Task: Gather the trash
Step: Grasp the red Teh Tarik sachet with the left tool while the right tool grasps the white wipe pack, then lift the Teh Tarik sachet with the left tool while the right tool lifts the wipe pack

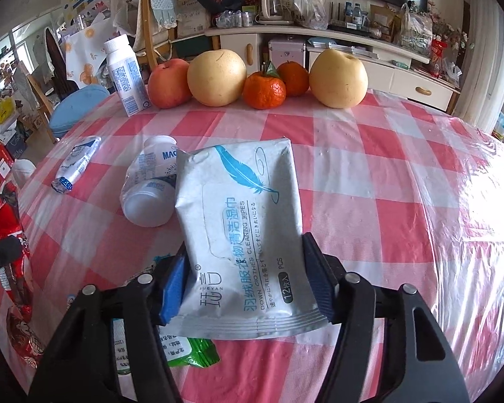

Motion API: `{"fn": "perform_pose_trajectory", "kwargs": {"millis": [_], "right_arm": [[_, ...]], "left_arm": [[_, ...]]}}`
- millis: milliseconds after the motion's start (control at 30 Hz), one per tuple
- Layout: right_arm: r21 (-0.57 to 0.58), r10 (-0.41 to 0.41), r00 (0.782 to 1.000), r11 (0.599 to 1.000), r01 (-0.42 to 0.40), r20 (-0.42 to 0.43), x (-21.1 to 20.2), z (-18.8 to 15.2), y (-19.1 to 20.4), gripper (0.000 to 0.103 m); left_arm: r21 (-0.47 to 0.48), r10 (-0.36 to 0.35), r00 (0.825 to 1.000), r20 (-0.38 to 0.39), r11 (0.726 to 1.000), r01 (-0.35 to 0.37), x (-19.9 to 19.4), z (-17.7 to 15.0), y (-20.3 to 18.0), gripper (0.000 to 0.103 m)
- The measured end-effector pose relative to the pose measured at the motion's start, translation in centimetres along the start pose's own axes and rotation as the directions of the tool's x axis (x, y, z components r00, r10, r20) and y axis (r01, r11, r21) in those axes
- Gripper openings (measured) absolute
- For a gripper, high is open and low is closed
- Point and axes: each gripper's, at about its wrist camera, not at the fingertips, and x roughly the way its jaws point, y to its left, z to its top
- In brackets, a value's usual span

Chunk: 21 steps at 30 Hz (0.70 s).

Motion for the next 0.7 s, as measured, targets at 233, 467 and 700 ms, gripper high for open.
{"fn": "perform_pose_trajectory", "kwargs": {"millis": [233, 467, 700], "right_arm": [[0.048, -0.005, 0.999, 0.999, 0.003, 0.045, -1.1, -0.4, -0.5, 0.058], [0.121, 0.007, 0.996, 0.993, -0.018, 0.087, -2.6, -0.7, -1.2, 0.056], [0.178, 0.046, 0.989, 0.982, -0.071, 0.141, -5.0, -0.6, -0.9, 0.056]], "left_arm": [[-0.065, -0.02, 0.999, 0.046, 0.998, 0.023, -0.7, 0.1, 2.5, 0.042], [-0.097, -0.045, 0.996, 0.078, 0.994, 0.052, -1.7, 0.5, 4.0, 0.042], [-0.11, -0.061, 0.994, 0.094, 0.991, 0.071, -2.9, 0.9, 4.6, 0.042]]}}
